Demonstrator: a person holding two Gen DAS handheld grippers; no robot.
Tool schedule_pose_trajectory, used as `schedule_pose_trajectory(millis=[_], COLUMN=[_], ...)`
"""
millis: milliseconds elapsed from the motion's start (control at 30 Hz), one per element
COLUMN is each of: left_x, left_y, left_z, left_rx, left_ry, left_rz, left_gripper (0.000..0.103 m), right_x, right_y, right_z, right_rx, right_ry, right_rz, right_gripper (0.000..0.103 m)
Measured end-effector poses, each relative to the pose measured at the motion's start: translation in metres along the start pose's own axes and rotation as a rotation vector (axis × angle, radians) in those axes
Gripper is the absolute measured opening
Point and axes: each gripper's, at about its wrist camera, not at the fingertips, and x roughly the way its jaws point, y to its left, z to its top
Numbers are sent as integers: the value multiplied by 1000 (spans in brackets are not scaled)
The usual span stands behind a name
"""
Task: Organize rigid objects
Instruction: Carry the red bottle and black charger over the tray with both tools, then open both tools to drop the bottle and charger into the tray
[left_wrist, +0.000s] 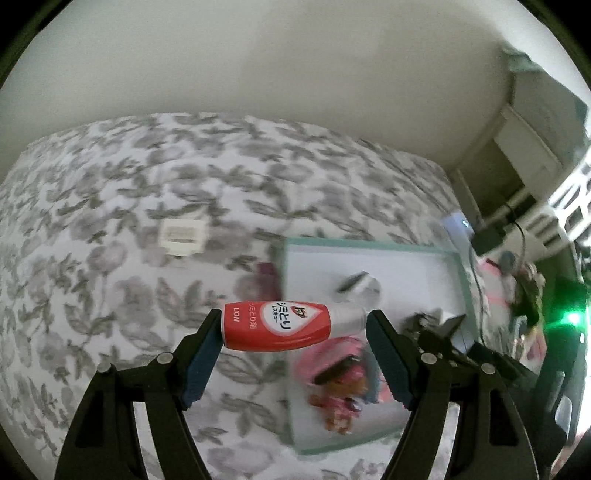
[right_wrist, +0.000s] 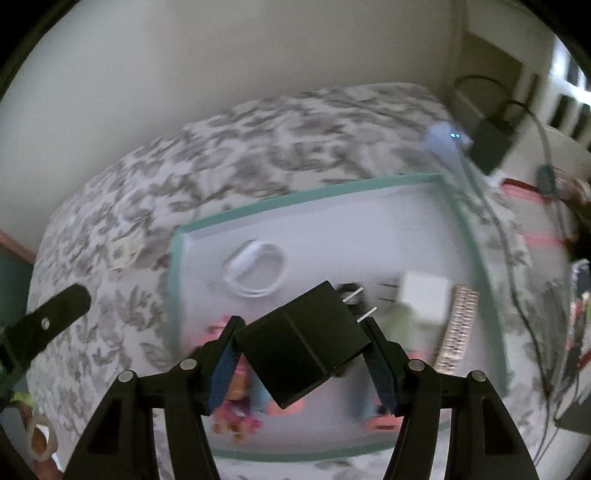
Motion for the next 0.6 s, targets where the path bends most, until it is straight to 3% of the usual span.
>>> schedule_pose_trajectory(millis=[333,600], left_x=[18,41], left_y=[-54,-74], left_z=[-13,-20], left_rx=[101,124], left_ry=[35,80], left_rz=[-54,-60], left_gripper=[79,79], right_x=[4,10], right_y=[-54,-63], right_z=[0,1], right_rx=[131,137], right_ry=[3,13], right_rz=[-45,-61], right_gripper=[66,66])
